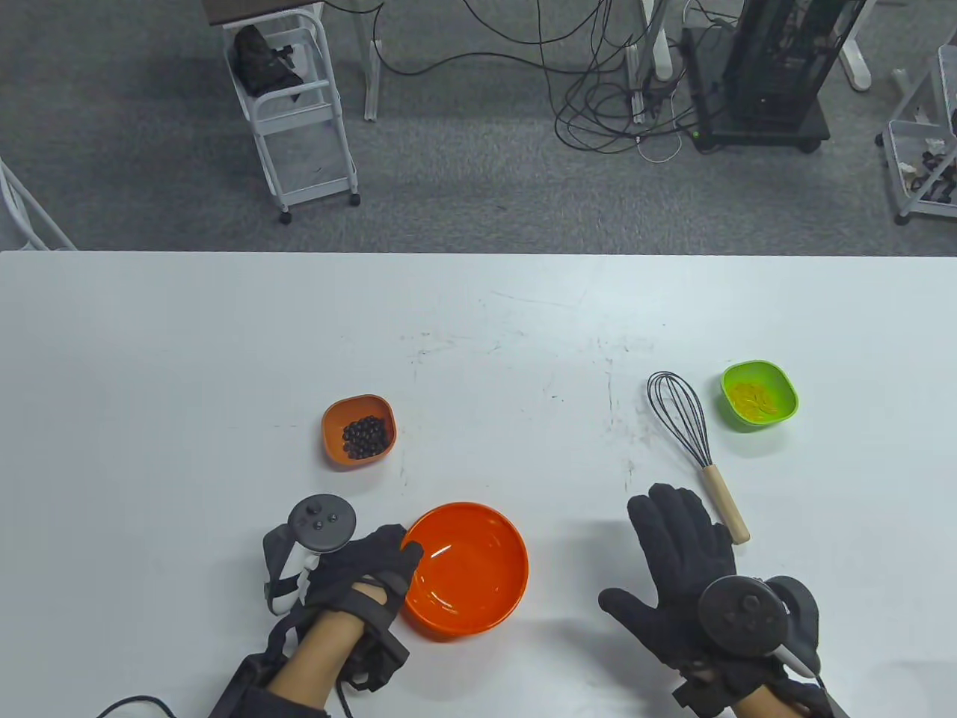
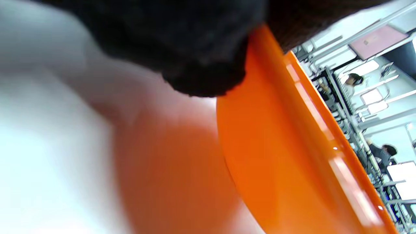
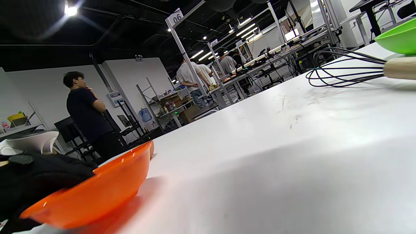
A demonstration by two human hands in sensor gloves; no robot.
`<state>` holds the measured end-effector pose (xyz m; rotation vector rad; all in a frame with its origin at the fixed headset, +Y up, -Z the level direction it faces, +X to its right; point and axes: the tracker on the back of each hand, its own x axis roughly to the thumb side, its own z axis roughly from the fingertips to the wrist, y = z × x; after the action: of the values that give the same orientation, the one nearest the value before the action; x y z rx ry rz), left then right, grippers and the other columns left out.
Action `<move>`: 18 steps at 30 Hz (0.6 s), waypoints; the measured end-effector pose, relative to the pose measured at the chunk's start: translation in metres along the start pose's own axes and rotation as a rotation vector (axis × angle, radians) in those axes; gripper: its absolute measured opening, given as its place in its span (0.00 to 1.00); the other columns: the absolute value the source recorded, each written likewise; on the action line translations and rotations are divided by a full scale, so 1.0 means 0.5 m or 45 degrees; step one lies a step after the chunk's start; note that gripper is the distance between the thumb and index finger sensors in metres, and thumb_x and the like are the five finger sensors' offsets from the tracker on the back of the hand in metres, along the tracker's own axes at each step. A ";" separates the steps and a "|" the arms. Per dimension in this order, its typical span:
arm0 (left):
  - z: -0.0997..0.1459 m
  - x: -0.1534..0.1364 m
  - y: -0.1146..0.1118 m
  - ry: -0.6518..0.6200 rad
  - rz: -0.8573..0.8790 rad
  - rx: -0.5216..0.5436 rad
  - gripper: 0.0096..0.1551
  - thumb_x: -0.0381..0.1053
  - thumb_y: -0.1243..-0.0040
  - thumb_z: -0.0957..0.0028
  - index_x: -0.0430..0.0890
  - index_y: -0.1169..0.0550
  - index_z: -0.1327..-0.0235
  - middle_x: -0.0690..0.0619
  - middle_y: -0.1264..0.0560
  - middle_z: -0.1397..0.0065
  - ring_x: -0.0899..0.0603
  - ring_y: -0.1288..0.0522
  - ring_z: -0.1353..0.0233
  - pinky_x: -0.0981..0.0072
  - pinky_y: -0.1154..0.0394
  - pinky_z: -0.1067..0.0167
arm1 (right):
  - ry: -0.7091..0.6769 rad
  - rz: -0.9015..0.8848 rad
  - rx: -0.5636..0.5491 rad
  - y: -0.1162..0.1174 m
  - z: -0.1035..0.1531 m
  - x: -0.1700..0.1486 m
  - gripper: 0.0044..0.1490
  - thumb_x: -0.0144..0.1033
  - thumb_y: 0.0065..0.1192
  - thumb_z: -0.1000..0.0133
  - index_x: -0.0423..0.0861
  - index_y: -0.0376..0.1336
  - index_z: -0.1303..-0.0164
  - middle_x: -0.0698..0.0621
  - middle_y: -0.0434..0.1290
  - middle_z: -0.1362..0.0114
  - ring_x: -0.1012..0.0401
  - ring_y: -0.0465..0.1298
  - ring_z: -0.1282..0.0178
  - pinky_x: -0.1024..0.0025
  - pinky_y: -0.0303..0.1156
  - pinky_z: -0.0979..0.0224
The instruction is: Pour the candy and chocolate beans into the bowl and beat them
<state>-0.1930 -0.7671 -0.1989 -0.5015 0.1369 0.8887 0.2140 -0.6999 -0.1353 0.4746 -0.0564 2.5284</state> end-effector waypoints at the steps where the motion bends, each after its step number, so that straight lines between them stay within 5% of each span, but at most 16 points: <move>1: -0.001 0.008 0.006 -0.008 0.004 0.019 0.27 0.60 0.37 0.44 0.41 0.22 0.44 0.48 0.12 0.65 0.49 0.17 0.85 0.63 0.18 0.90 | -0.001 0.002 -0.004 -0.001 0.001 0.000 0.67 0.81 0.50 0.49 0.53 0.32 0.13 0.37 0.37 0.10 0.32 0.40 0.14 0.13 0.45 0.33; 7: -0.063 0.091 0.025 0.005 -0.009 0.069 0.27 0.60 0.37 0.44 0.41 0.22 0.44 0.48 0.12 0.64 0.50 0.17 0.85 0.63 0.18 0.90 | -0.001 0.002 -0.035 -0.006 0.004 0.000 0.68 0.81 0.50 0.49 0.53 0.31 0.13 0.37 0.38 0.10 0.32 0.40 0.14 0.13 0.45 0.33; 18: -0.206 0.152 -0.054 0.096 0.083 -0.040 0.28 0.60 0.38 0.43 0.40 0.23 0.43 0.46 0.13 0.63 0.49 0.17 0.84 0.63 0.18 0.89 | 0.024 0.015 -0.002 -0.001 -0.002 -0.004 0.67 0.81 0.50 0.49 0.52 0.32 0.13 0.38 0.38 0.10 0.32 0.39 0.14 0.13 0.44 0.33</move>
<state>-0.1149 -0.7761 -0.3037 -0.5628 0.2091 0.9375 0.2156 -0.7006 -0.1370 0.4509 -0.0539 2.5435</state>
